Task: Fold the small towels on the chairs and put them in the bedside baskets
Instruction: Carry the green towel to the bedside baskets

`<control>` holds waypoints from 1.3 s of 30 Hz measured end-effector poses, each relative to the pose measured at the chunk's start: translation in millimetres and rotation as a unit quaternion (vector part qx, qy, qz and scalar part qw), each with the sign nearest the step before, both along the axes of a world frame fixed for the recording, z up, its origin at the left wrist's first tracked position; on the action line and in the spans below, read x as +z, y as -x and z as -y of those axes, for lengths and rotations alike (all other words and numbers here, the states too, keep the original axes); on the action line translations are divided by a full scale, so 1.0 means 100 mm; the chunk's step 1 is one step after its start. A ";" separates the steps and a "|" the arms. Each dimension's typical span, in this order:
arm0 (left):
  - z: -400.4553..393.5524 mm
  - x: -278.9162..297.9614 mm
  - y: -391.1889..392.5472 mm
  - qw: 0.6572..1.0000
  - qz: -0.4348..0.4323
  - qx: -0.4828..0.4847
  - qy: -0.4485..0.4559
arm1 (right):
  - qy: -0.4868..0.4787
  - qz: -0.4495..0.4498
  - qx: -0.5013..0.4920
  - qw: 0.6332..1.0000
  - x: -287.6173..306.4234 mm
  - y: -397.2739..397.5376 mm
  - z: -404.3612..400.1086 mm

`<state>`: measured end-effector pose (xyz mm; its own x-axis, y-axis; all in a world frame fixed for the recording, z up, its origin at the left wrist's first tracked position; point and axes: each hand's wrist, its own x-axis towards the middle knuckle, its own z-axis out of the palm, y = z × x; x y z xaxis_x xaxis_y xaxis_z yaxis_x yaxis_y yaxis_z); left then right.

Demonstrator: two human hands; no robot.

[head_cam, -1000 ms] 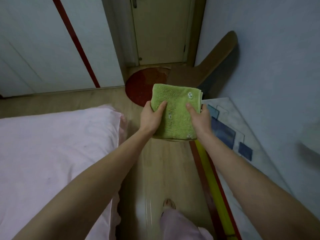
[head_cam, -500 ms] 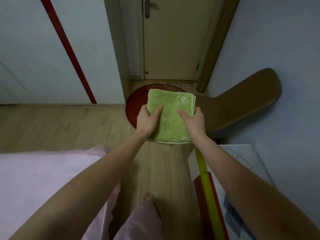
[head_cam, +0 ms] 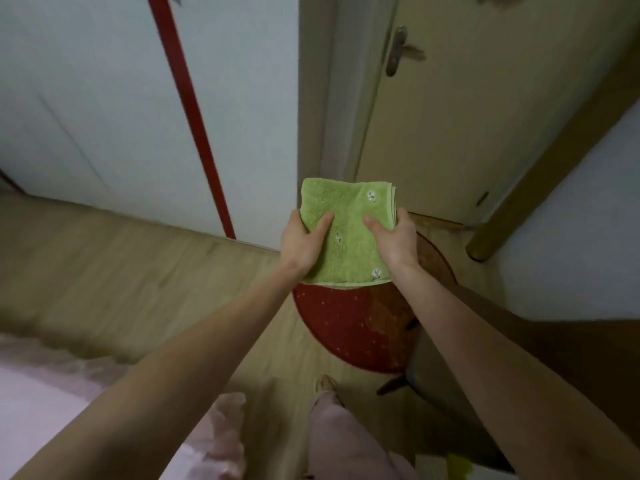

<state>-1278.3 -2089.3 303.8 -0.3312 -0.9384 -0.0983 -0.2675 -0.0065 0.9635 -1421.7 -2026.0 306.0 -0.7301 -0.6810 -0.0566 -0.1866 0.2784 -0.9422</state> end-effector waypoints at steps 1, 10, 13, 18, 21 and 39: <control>0.28 0.00 -0.04 1.000 0.002 0.029 -0.003 | -0.005 -0.001 0.026 1.000 -0.01 -0.02 0.37; 2.37 0.00 -1.41 0.943 0.014 0.332 -0.021 | -0.022 0.002 0.336 0.942 0.03 -1.30 3.32; 2.92 -0.09 -2.07 0.914 0.021 0.406 -0.018 | -0.021 -0.005 0.400 0.916 -0.06 -2.02 4.09; 3.88 -0.05 -3.16 0.882 0.011 0.472 -0.015 | -0.008 -0.003 0.470 0.883 -0.07 -3.21 5.26; 4.42 0.08 -3.79 0.866 0.014 0.499 -0.008 | 0.003 0.013 0.500 0.866 0.04 -3.89 5.88; 7.44 0.06 -7.63 0.753 0.023 0.658 -0.010 | -0.024 0.026 0.677 0.735 0.08 -8.13 9.38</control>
